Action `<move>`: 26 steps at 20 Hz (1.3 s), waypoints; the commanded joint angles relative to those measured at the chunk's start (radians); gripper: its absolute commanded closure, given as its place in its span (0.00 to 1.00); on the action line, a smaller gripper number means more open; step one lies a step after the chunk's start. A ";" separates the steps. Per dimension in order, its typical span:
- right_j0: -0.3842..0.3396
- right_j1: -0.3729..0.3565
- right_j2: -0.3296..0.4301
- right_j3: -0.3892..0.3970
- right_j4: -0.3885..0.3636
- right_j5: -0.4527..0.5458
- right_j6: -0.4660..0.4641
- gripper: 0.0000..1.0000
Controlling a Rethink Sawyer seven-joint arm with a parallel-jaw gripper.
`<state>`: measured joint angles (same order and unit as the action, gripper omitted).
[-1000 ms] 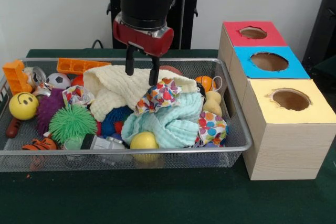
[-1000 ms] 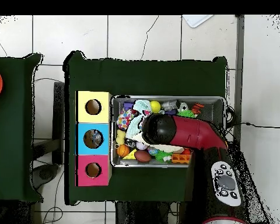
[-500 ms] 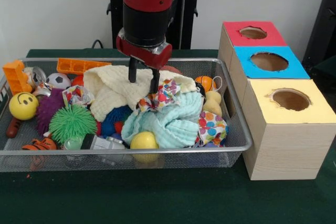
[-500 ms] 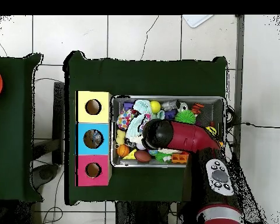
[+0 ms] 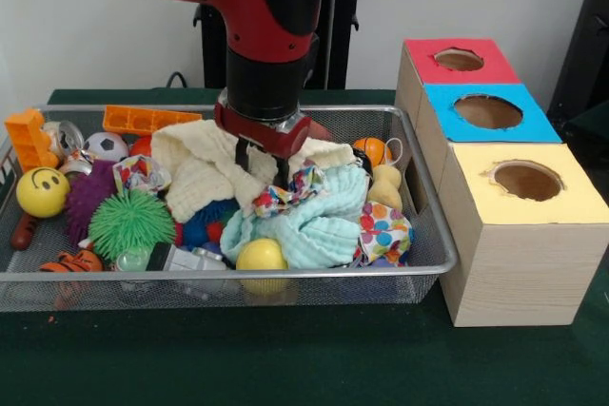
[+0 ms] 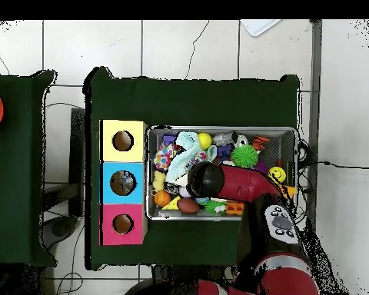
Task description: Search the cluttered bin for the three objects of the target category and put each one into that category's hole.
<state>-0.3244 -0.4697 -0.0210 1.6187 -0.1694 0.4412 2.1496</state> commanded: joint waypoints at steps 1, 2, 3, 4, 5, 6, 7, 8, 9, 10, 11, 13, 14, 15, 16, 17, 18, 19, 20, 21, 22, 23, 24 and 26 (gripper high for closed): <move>-0.004 0.131 0.007 -0.014 0.025 -0.059 0.144 0.00; -0.007 0.130 0.011 -0.010 0.034 -0.041 0.129 1.00; -0.003 0.131 0.007 -0.012 0.031 -0.044 0.130 1.00; 0.001 0.132 0.002 -0.015 0.029 -0.046 0.132 1.00; -0.001 0.130 0.002 -0.013 0.027 -0.042 0.126 1.00; -0.002 0.130 -0.001 -0.015 0.027 -0.040 0.123 1.00; -0.001 0.127 -0.005 -0.014 0.026 -0.038 0.122 1.00; -0.001 0.126 -0.005 -0.015 0.027 -0.031 0.120 1.00; -0.001 0.122 -0.008 -0.016 0.026 -0.024 0.117 1.00; -0.001 0.122 -0.009 -0.020 0.027 -0.017 0.116 1.00; -0.004 0.118 -0.008 -0.019 0.026 -0.007 0.111 1.00; -0.008 0.110 -0.007 -0.020 0.025 0.012 0.100 1.00; -0.012 0.107 -0.005 -0.021 0.025 0.021 0.094 1.00; -0.015 0.099 -0.007 -0.022 0.022 0.038 0.084 1.00; -0.017 0.093 -0.012 -0.024 0.018 0.047 0.077 1.00; -0.032 0.057 -0.006 -0.013 0.010 0.072 0.048 1.00; -0.049 0.015 -0.003 -0.007 0.002 0.103 0.013 1.00; -0.067 -0.028 0.001 -0.001 -0.006 0.134 -0.022 1.00; -0.083 -0.049 0.008 -0.003 -0.010 0.159 -0.049 1.00; -0.109 -0.077 0.019 -0.008 -0.019 0.188 -0.093 1.00; -0.136 -0.104 0.030 -0.013 -0.028 0.216 -0.136 1.00; -0.169 -0.124 0.041 -0.019 -0.043 0.243 -0.188 1.00; -0.187 -0.132 0.051 -0.025 -0.051 0.260 -0.211 1.00; -0.235 -0.138 0.080 -0.042 -0.073 0.292 -0.272 1.00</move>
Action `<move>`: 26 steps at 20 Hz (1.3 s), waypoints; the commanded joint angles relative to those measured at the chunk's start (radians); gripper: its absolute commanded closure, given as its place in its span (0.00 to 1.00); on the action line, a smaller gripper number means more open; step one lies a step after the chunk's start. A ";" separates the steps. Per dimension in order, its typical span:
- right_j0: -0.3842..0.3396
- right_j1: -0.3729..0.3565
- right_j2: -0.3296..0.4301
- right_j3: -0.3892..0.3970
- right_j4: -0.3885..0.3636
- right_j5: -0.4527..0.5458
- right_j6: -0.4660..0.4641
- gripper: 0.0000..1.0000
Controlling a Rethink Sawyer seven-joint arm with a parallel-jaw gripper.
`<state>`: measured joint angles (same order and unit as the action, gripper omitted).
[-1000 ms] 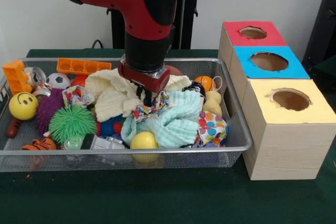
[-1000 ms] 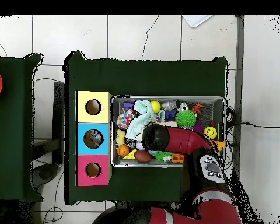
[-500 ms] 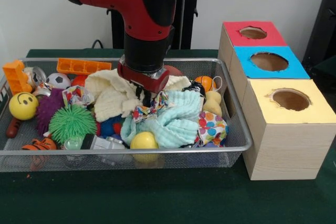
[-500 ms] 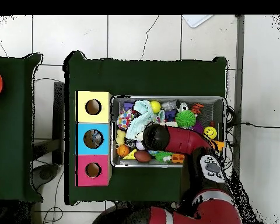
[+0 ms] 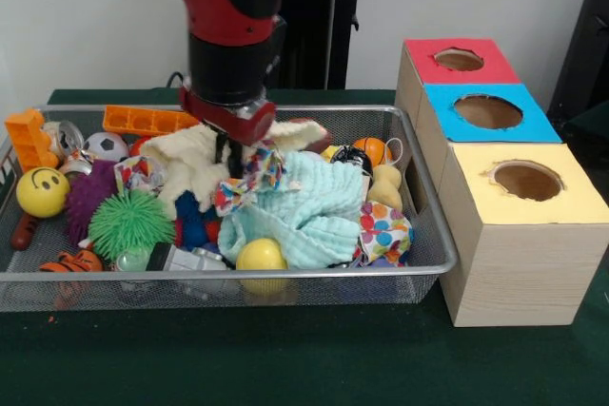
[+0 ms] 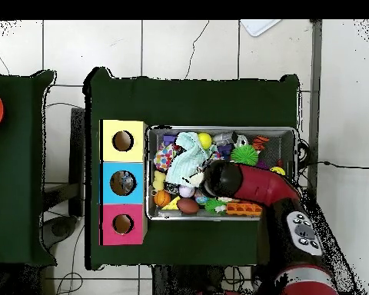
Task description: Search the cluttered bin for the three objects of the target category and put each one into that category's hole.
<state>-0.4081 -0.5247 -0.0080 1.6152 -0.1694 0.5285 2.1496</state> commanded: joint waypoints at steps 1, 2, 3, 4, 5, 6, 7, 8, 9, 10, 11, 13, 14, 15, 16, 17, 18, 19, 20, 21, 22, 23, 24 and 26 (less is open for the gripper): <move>-0.180 -0.089 0.082 -0.042 -0.091 0.199 -0.299 1.00; -0.206 -0.092 0.100 -0.043 -0.101 0.197 -0.320 1.00; -0.232 -0.095 0.119 -0.043 -0.111 0.196 -0.341 1.00; -0.253 -0.087 0.138 -0.053 -0.122 0.195 -0.352 1.00; -0.275 -0.080 0.158 -0.063 -0.132 0.194 -0.364 1.00; -0.293 -0.083 0.173 -0.059 -0.141 0.195 -0.369 1.00; -0.311 -0.070 0.191 -0.079 -0.156 0.196 -0.378 1.00; -0.325 -0.069 0.201 -0.078 -0.167 0.192 -0.381 1.00; -0.342 -0.051 0.217 -0.102 -0.180 0.199 -0.393 1.00; -0.357 -0.046 0.230 -0.107 -0.194 0.195 -0.398 1.00; -0.373 -0.022 0.246 -0.133 -0.209 0.196 -0.410 1.00; -0.397 0.003 0.268 -0.155 -0.235 0.184 -0.415 1.00; -0.405 0.014 0.279 -0.166 -0.245 0.181 -0.415 1.00; -0.412 0.025 0.290 -0.177 -0.255 0.178 -0.416 1.00; -0.415 0.029 0.297 -0.182 -0.263 0.180 -0.412 1.00; -0.422 0.037 0.304 -0.191 -0.272 0.179 -0.415 1.00; -0.426 0.038 0.311 -0.189 -0.278 0.179 -0.414 1.00; -0.435 0.043 0.321 -0.186 -0.285 0.169 -0.417 1.00; -0.439 0.042 0.327 -0.174 -0.290 0.162 -0.412 1.00; -0.446 0.048 0.336 -0.171 -0.294 0.155 -0.412 1.00; -0.447 0.047 0.339 -0.169 -0.299 0.152 -0.408 1.00; -0.447 0.048 0.341 -0.169 -0.303 0.160 -0.406 1.00; -0.449 0.050 0.344 -0.172 -0.303 0.173 -0.403 1.00; -0.455 0.051 0.356 -0.167 -0.309 0.160 -0.378 0.00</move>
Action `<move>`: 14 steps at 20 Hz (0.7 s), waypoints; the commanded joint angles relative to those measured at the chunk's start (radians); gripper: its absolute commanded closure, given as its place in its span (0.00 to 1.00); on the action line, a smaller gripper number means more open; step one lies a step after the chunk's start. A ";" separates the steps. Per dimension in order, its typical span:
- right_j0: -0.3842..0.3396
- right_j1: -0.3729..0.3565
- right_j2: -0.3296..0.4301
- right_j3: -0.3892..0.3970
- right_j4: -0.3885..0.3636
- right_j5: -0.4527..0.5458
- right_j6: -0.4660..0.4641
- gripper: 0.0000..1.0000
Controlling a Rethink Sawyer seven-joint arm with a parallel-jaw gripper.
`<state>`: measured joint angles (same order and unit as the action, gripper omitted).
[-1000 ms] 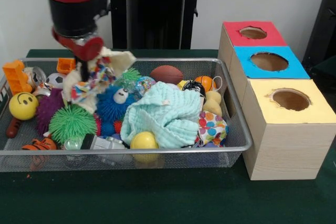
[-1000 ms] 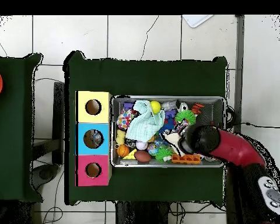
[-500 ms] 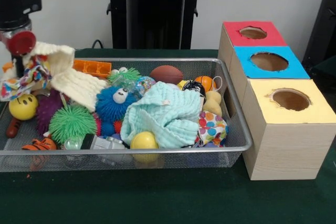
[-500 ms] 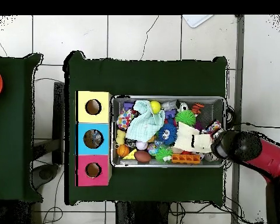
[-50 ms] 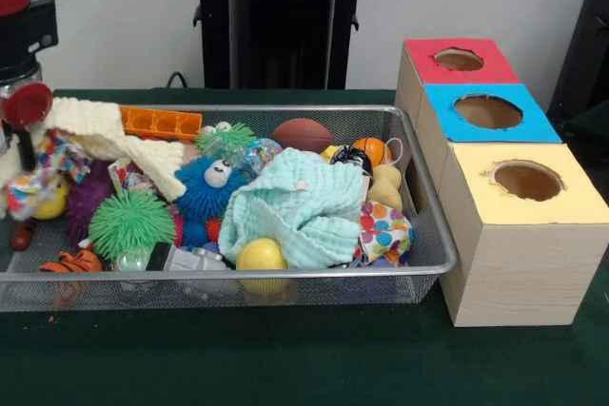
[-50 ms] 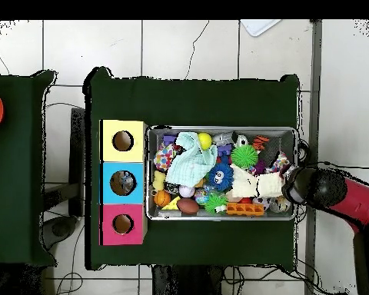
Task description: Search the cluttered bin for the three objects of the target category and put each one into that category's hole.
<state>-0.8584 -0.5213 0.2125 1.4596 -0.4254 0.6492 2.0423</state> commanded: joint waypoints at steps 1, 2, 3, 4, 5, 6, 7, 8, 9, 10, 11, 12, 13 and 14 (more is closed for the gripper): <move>-0.003 0.049 0.134 -0.012 -0.050 0.037 -0.258 0.00; -0.001 0.050 0.132 -0.014 -0.047 0.036 -0.245 0.00; -0.002 0.051 0.137 -0.017 -0.049 0.040 -0.242 0.00; -0.003 0.051 0.140 -0.016 -0.050 0.045 -0.239 0.00; -0.004 0.050 0.142 -0.015 -0.049 0.048 -0.234 0.00; -0.006 0.049 0.144 -0.011 -0.053 0.046 -0.233 0.00; -0.006 0.050 0.145 -0.014 -0.055 0.052 -0.233 0.00; -0.006 0.050 0.146 -0.014 -0.057 0.052 -0.231 0.00; -0.005 0.051 0.145 -0.018 -0.059 0.056 -0.230 0.00; -0.005 0.051 0.146 -0.019 -0.060 0.061 -0.231 0.00; -0.005 0.050 0.147 -0.020 -0.060 0.066 -0.232 0.00; -0.003 0.051 0.147 -0.023 -0.063 0.068 -0.232 0.00; 0.002 0.053 0.146 -0.034 -0.067 0.078 -0.235 0.00; 0.005 0.048 0.144 -0.031 -0.066 0.082 -0.229 0.00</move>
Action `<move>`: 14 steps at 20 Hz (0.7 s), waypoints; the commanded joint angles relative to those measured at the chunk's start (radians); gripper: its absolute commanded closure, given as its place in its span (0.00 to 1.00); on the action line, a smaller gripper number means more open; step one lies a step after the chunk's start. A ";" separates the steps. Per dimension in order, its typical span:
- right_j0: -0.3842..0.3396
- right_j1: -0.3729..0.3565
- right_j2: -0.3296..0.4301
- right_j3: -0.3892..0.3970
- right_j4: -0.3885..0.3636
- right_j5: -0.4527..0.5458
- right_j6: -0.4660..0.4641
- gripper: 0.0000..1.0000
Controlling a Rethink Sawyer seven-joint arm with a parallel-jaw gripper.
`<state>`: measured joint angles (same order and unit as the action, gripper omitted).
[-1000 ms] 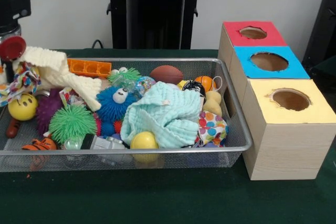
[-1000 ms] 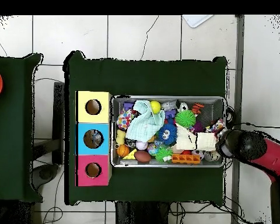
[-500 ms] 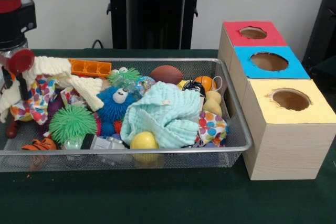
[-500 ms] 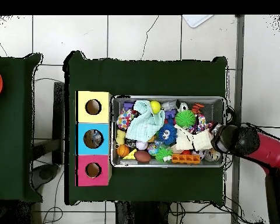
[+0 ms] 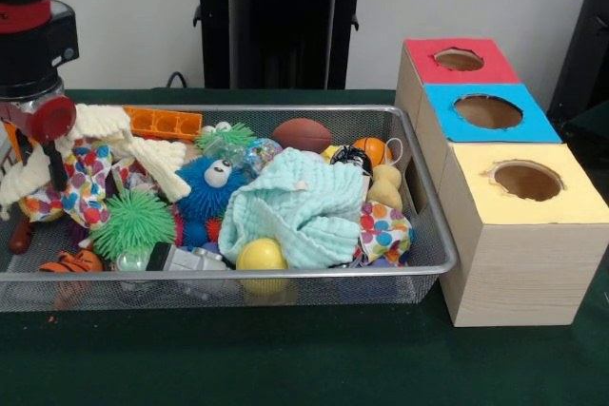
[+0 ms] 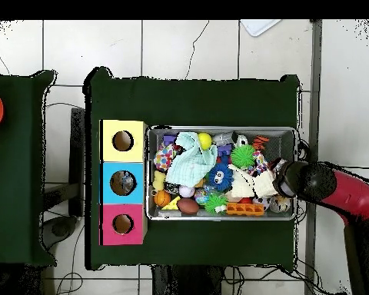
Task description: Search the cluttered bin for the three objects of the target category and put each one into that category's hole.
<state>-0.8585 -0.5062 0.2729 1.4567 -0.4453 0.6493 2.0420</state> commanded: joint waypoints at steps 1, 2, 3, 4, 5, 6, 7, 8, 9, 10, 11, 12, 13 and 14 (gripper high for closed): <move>0.009 0.023 0.079 -0.021 -0.043 0.081 -0.212 0.00; 0.009 0.015 0.076 -0.005 -0.044 0.076 -0.206 0.00; 0.018 -0.006 0.072 0.009 -0.038 0.094 -0.197 0.00; 0.023 -0.024 0.071 0.025 -0.031 0.103 -0.188 0.00; 0.033 -0.069 0.069 0.054 -0.012 0.138 -0.177 0.00; 0.041 -0.099 0.068 0.066 0.000 0.161 -0.169 0.00; 0.054 -0.143 0.065 0.087 0.022 0.200 -0.155 0.00; 0.060 -0.167 0.064 0.100 0.031 0.217 -0.151 0.00; 0.074 -0.198 0.059 0.112 0.046 0.243 -0.133 0.00; 0.082 -0.210 0.056 0.115 0.050 0.254 -0.124 0.00; 0.095 -0.227 0.050 0.117 0.057 0.276 -0.110 0.00; 0.102 -0.236 0.048 0.115 0.062 0.290 -0.103 0.00; 0.109 -0.245 0.047 0.114 0.067 0.304 -0.097 0.00; 0.114 -0.252 0.044 0.113 0.070 0.317 -0.093 0.00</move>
<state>-0.7946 -0.6501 0.2811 1.4917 -0.4242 0.7876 2.0420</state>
